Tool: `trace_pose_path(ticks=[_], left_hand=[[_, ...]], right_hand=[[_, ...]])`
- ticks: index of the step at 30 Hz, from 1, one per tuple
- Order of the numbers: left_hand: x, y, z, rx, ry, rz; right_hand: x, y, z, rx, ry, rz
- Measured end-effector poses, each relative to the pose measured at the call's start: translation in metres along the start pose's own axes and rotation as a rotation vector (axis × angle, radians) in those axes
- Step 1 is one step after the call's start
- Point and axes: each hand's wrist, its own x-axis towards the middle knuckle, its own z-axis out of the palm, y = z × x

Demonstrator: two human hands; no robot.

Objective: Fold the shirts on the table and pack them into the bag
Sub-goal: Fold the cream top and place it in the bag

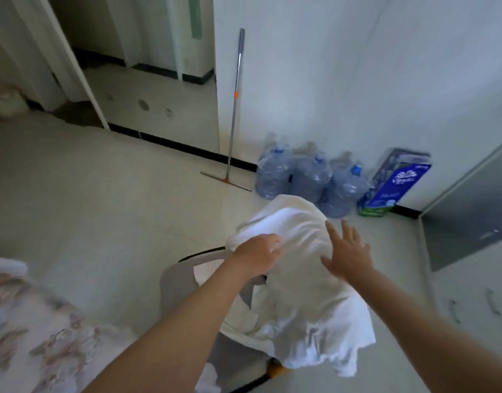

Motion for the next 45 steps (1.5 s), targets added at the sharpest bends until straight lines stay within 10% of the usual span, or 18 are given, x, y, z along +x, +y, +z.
trace_pose_path(ticks=[5, 11, 15, 18, 27, 32, 40, 45], left_hand=[[0.038, 0.052, 0.061, 0.023, -0.235, 0.054], [0.043, 0.06, 0.116, 0.034, -0.268, 0.097], [0.039, 0.057, 0.123, -0.047, 0.011, 0.194], [0.034, 0.058, 0.106, -0.178, 0.293, 0.303], [0.034, 0.081, 0.049, -0.283, 0.277, 0.117], [0.031, 0.073, 0.004, -0.382, 0.409, -0.029], [0.007, 0.066, -0.005, 0.086, 0.33, 0.155], [0.002, 0.074, -0.018, 0.06, 0.619, 0.087]], right_hand=[[-0.009, 0.037, 0.038, 0.361, -0.136, 0.127], [-0.014, 0.042, 0.031, 0.05, 0.023, 0.068], [-0.016, 0.038, 0.024, -0.132, 0.369, -0.103], [-0.02, 0.025, 0.006, -0.029, 0.319, -0.086], [-0.001, 0.004, -0.019, 0.651, 0.26, -0.124], [-0.002, 0.027, 0.0, 0.47, 0.166, -0.228], [-0.011, -0.019, -0.066, 0.923, 0.349, -0.246], [-0.019, -0.041, -0.081, 0.899, 0.319, -0.45]])
